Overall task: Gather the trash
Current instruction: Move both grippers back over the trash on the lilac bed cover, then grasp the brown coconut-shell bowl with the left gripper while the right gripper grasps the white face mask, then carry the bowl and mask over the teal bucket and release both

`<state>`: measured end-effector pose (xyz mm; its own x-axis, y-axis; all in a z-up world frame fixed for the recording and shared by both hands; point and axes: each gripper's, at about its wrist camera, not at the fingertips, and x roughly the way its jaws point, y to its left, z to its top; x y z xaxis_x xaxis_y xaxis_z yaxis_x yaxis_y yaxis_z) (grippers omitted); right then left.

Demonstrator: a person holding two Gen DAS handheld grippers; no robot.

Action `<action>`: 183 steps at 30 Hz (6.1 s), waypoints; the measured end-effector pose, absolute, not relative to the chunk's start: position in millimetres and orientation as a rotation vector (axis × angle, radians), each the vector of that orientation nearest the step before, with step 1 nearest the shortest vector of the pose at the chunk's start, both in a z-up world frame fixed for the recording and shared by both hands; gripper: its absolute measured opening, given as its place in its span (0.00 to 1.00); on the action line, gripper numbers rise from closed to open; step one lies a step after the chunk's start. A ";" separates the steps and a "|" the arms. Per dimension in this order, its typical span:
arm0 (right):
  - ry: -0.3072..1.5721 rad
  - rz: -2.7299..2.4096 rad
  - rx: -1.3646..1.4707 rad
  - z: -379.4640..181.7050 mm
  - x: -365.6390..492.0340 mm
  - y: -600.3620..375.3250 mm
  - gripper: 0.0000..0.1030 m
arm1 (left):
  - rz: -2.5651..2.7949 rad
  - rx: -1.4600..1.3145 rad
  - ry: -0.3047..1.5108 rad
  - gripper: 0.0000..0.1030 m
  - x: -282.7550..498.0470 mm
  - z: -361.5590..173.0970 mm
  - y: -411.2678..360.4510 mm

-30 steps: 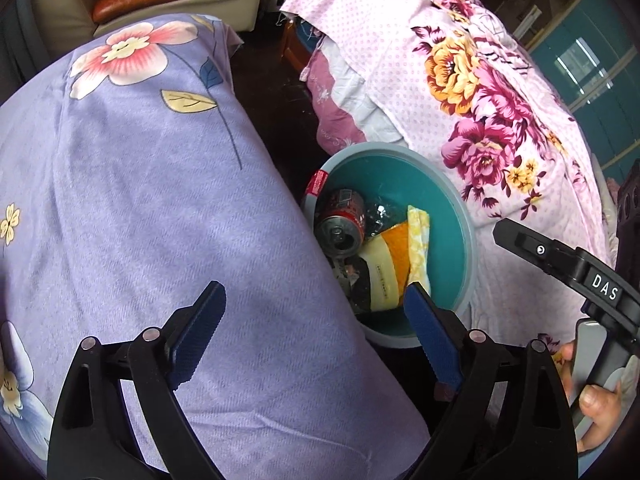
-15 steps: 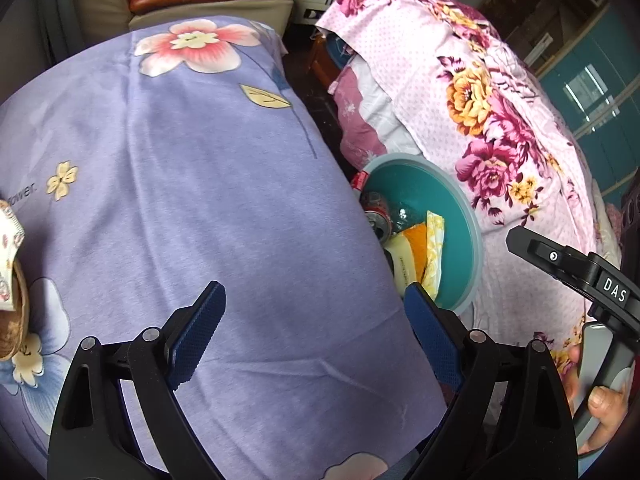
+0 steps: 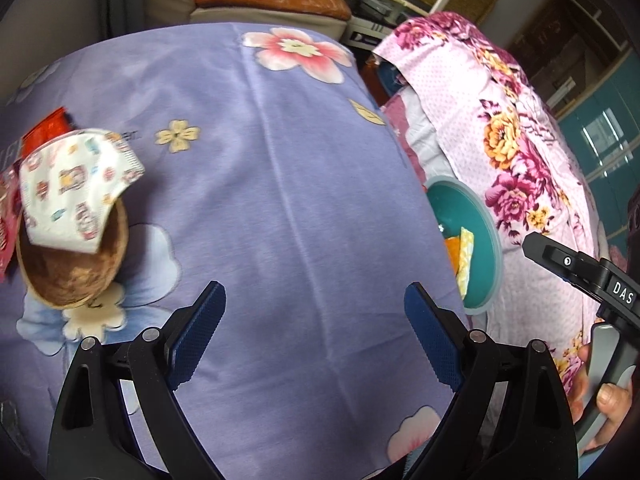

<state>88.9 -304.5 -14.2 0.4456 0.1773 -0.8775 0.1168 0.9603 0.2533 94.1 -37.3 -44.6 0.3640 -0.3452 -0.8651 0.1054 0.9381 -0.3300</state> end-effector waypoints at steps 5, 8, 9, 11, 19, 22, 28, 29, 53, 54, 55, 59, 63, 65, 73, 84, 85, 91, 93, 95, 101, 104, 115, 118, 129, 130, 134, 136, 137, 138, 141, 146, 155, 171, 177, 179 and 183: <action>1.124 0.080 0.260 -12.0 93.0 -273.1 0.80 | -0.242 -0.267 1.139 0.88 85.0 -38.5 3.5; 1.136 0.112 0.237 -12.4 97.6 -251.4 0.80 | -0.203 -0.283 1.128 0.88 79.9 -36.8 31.1; 1.145 0.130 0.224 -13.5 100.4 -240.3 0.80 | -0.192 -0.291 1.126 0.88 78.4 -37.1 38.6; 1.155 0.150 0.209 -14.6 103.2 -227.6 0.80 | -0.162 -0.318 1.118 0.88 74.4 -37.6 59.6; 1.206 0.272 0.114 -23.8 122.5 -158.8 0.80 | -0.037 -0.413 1.121 0.88 64.5 -55.0 135.5; 1.214 0.320 0.070 -26.4 132.5 -129.3 0.80 | -0.001 -0.452 1.118 0.88 64.0 -61.5 158.7; 1.232 0.420 -0.010 -36.0 151.9 -72.0 0.80 | 0.018 -0.461 1.126 0.88 64.6 -72.6 176.9; 1.236 0.433 -0.021 -37.9 154.5 -65.0 0.80 | 0.015 -0.463 1.126 0.88 64.8 -74.3 179.1; 1.167 0.579 -0.145 -65.4 190.6 28.8 0.13 | -0.029 -0.461 1.112 0.91 66.9 -85.7 186.7; 1.158 0.580 -0.151 -64.3 188.8 29.2 0.11 | -0.027 -0.455 1.113 0.91 66.7 -85.5 185.5; 1.151 0.589 -0.158 -62.1 186.5 29.6 0.09 | -0.025 -0.450 1.114 0.91 66.8 -85.5 184.4; 1.132 0.622 -0.161 -54.4 178.8 27.4 0.04 | -0.019 -0.441 1.119 0.92 66.8 -84.7 179.4; 1.084 0.624 -0.148 -36.8 169.0 11.7 0.03 | -0.022 -0.436 1.128 0.92 69.1 -84.6 174.3; 1.067 0.608 -0.142 -32.3 166.1 5.0 0.03 | -0.021 -0.423 1.132 0.92 70.7 -84.8 170.5; 1.040 0.484 -0.049 -20.2 158.2 -51.6 0.03 | -0.065 -0.403 1.121 0.92 84.1 -81.0 150.5; 1.054 0.464 0.062 -22.5 147.6 -115.5 0.03 | -0.042 -0.362 1.134 0.15 104.3 -81.8 116.9; 1.056 0.466 0.070 -23.4 146.7 -118.7 0.03 | -0.029 -0.338 1.126 0.12 103.7 -79.5 113.9; 1.105 0.533 0.123 -32.4 148.2 -125.7 0.04 | -0.021 -0.243 1.083 0.11 98.4 -64.9 88.7; 1.130 0.537 0.122 -41.8 153.2 -123.3 0.09 | -0.010 -0.265 1.087 0.11 99.1 -66.2 93.6; 1.149 0.517 0.123 -52.7 160.1 -123.0 0.48 | 0.015 -0.281 1.082 0.11 98.3 -65.8 103.5; 1.150 0.504 0.005 -72.1 173.8 -98.2 0.68 | 0.032 -0.290 1.092 0.11 101.6 -68.2 126.6; 1.160 0.503 -0.052 -84.0 181.0 -84.1 0.72 | 0.015 -0.286 1.107 0.11 102.8 -73.9 127.0; 1.164 0.472 -0.110 -90.3 178.4 -89.2 0.13 | -0.052 -0.350 1.143 0.37 104.7 -86.6 123.8; 1.156 0.467 -0.037 -82.4 171.1 -100.0 0.10 | -0.053 -0.333 1.142 0.46 106.3 -85.7 113.6; 1.085 0.424 0.104 -43.1 131.5 -162.5 0.09 | 0.030 -0.271 1.121 0.09 107.1 -67.7 81.0; 1.077 0.421 0.112 -40.0 128.4 -169.4 0.09 | 0.026 -0.258 1.111 0.09 105.1 -63.2 76.8; 1.041 0.410 0.170 -28.7 114.8 -198.5 0.09 | -0.005 -0.184 1.077 0.09 101.8 -43.6 47.5; 1.031 0.406 0.182 -25.0 112.3 -208.6 0.09 | -0.016 -0.157 1.067 0.09 101.4 -37.5 35.5; 1.021 0.398 0.199 -23.3 107.7 -219.5 0.09 | -0.025 -0.143 1.063 0.09 100.8 -33.9 27.0; 1.018 0.396 0.206 -21.2 105.4 -223.5 0.09 | -0.033 -0.135 1.062 0.09 100.8 -31.6 20.9; 1.005 0.375 0.244 -18.6 99.0 -244.1 0.09 | -0.061 -0.106 1.064 0.09 100.4 -24.6 -1.4; 0.978 0.312 0.302 -18.5 85.3 -283.6 0.09 | -0.132 -0.052 1.076 0.09 100.8 -20.1 -46.2; 0.935 0.135 0.434 -23.3 56.7 -381.2 0.10 | -0.286 0.027 1.075 0.09 115.0 -13.6 -150.4; 0.937 0.039 0.489 -40.3 49.0 -459.3 0.10 | -0.424 0.101 1.158 0.09 138.5 -48.5 -262.5; 0.948 0.018 0.488 -45.5 54.6 -465.6 0.10 | -0.447 0.117 1.178 0.09 142.4 -57.5 -272.6; 0.950 0.011 0.486 -47.4 55.9 -467.0 0.10 | -0.455 0.121 1.186 0.09 144.1 -61.1 -275.4; 0.961 -0.004 0.485 -50.8 58.3 -469.2 0.10 | -0.465 0.121 1.198 0.09 147.5 -67.5 -278.8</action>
<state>58.3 -469.2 -50.8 0.5808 0.2080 -0.7870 0.2153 0.8931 0.3949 147.5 -278.8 -67.5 0.2824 -0.2835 -0.9164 0.4092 0.8997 -0.1523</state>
